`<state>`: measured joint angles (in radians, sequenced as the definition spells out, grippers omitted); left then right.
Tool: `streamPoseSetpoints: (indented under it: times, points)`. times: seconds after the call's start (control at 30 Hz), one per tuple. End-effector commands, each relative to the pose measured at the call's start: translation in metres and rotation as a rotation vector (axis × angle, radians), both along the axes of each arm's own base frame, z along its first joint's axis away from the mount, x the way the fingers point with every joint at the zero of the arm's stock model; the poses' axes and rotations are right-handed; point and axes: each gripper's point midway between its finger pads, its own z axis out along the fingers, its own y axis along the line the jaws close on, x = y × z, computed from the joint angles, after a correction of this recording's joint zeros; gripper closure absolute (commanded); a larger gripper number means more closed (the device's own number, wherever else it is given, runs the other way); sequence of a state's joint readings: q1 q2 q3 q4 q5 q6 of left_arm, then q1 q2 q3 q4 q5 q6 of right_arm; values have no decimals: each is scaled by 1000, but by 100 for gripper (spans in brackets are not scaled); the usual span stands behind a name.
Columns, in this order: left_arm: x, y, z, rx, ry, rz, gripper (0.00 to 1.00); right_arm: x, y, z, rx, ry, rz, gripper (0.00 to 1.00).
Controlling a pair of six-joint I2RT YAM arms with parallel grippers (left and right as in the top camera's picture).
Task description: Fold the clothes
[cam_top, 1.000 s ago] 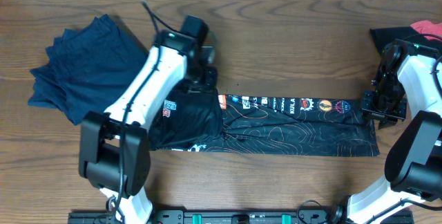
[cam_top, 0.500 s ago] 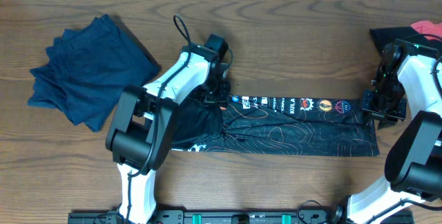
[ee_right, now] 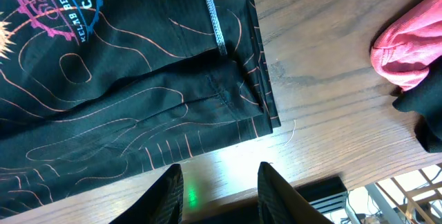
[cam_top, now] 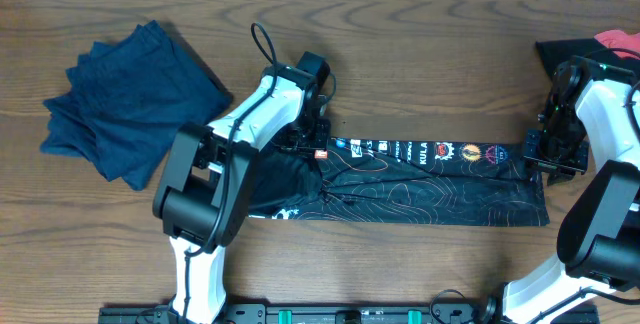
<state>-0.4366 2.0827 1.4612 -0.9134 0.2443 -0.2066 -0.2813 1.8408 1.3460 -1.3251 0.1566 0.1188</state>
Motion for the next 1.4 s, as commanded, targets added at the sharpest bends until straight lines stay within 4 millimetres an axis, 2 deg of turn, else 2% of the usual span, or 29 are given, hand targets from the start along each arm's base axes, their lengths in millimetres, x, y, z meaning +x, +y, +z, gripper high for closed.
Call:
streamPoseSetpoints:
  times: [0.0, 0.2, 0.43, 0.57, 0.7, 0.9, 1.13, 1.37]
  points:
    - [3, 2, 32, -18, -65, 0, 94, -1, -2, 2, -2, -8, -6, 66]
    - [-17, -18, 68, -122, -57, -28, 94, -1, -2, 2, -3, -8, -6, 66]
    - [-55, -44, 65, -109, 9, -133, 94, -1, -2, 2, -2, -7, -6, 66]
    - [-70, -61, 62, -110, 7, -198, 94, -1, -1, 2, -1, -5, -6, 66]
    - [-79, -67, 60, -95, 8, -234, 94, -2, -1, 2, -1, -5, -6, 66]
    - [-86, -72, 60, -92, 14, -257, 92, -2, -1, 2, 0, -1, -6, 66]
    - [-100, -62, 61, -55, 71, -260, 91, -2, -1, 2, -1, -1, -6, 66]
    - [-88, -67, 59, -60, 16, -263, 88, -2, -1, 2, -1, -3, -6, 66]
